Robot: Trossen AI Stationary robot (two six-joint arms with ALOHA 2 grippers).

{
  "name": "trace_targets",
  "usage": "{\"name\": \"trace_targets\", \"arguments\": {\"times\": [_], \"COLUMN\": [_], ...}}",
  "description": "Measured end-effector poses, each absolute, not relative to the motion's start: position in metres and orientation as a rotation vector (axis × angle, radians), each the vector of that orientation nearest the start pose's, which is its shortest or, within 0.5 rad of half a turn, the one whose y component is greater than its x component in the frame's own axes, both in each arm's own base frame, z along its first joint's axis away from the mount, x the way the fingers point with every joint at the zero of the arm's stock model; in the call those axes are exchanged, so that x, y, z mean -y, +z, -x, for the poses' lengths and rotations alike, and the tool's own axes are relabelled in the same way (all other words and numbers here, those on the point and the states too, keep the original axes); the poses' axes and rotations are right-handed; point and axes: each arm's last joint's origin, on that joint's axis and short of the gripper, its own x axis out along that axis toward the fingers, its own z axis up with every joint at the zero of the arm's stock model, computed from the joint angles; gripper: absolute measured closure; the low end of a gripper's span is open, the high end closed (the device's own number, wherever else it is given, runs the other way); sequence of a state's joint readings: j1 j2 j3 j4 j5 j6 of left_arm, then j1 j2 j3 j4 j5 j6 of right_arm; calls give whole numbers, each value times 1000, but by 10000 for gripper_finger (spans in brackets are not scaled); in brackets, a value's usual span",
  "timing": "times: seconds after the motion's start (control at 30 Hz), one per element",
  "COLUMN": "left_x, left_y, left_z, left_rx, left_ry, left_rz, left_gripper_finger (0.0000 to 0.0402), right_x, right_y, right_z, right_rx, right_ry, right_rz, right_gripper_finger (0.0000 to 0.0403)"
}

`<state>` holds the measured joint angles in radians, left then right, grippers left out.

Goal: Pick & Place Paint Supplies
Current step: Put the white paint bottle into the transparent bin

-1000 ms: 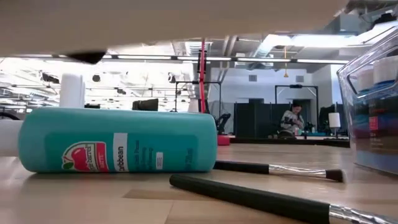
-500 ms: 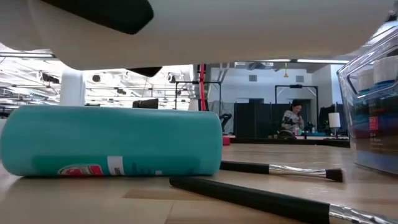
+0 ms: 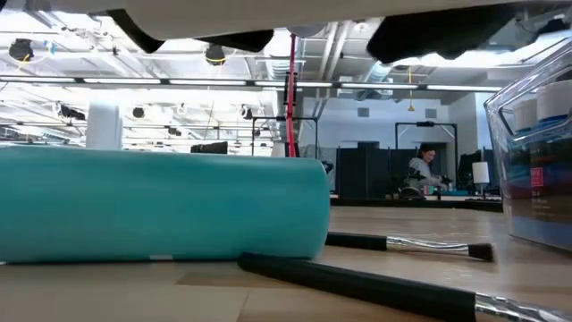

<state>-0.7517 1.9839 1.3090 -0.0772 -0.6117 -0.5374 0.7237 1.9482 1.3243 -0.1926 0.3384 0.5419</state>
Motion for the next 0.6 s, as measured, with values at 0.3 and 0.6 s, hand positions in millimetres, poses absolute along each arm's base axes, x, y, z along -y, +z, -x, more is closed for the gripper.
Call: {"name": "trace_targets", "arguments": {"times": [0.3,0.6], "left_x": [277,277], "left_y": [178,178], "left_z": [-320,-319], "left_rx": [-595,-585], "left_ry": [17,35], "left_rz": [40,46], "left_gripper_finger": [224,212], "right_x": [-270,-270], "right_y": [192,193], "right_z": [-327,-327], "right_rx": [-798,-791], "right_ry": [184,165], "right_rz": [-122,-134], "right_gripper_finger": [119,222]}}
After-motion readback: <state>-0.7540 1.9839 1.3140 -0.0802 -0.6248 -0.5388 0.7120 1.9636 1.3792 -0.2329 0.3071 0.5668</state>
